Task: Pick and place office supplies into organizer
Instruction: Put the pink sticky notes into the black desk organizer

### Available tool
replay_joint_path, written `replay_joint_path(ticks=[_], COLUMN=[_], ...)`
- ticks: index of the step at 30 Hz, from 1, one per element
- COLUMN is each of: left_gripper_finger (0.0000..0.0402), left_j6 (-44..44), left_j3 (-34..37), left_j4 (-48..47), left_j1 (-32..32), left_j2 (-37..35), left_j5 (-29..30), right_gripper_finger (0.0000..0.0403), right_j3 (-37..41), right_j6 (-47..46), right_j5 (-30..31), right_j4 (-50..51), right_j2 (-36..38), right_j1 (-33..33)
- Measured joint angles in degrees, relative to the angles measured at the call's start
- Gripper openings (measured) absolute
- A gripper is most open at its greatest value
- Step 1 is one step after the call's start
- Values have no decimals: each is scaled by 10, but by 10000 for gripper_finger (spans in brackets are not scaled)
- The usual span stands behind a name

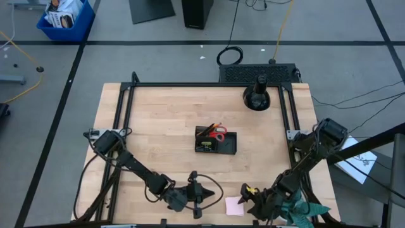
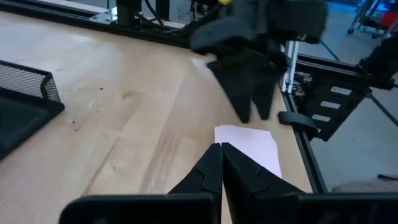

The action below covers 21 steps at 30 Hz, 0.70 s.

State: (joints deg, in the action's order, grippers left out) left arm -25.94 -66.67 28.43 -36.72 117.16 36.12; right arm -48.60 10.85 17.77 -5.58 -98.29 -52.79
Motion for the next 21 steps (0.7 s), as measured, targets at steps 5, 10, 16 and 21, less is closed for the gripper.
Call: replay_joint_path(ticks=[5,10,16,21], left_gripper_finger=[17,3,9,6], left_j6=[-13,-23,-56,-100], left_j3=[0,0,0,0], left_j4=[3,21,26,27], left_j1=[7,14,26,31], left_j2=[0,0,0,0], left_j5=[0,1,0,-23], right_gripper_finger=[286,286,285,285], right_j3=[0,0,-1,-2], right_j6=[37,56,99,120], right_j5=[-1,5,67,109], right_j4=[-43,-52,-68,-76], right_j2=[-26,-46,-68,-80], right_j1=[-11,-11,-11,-9])
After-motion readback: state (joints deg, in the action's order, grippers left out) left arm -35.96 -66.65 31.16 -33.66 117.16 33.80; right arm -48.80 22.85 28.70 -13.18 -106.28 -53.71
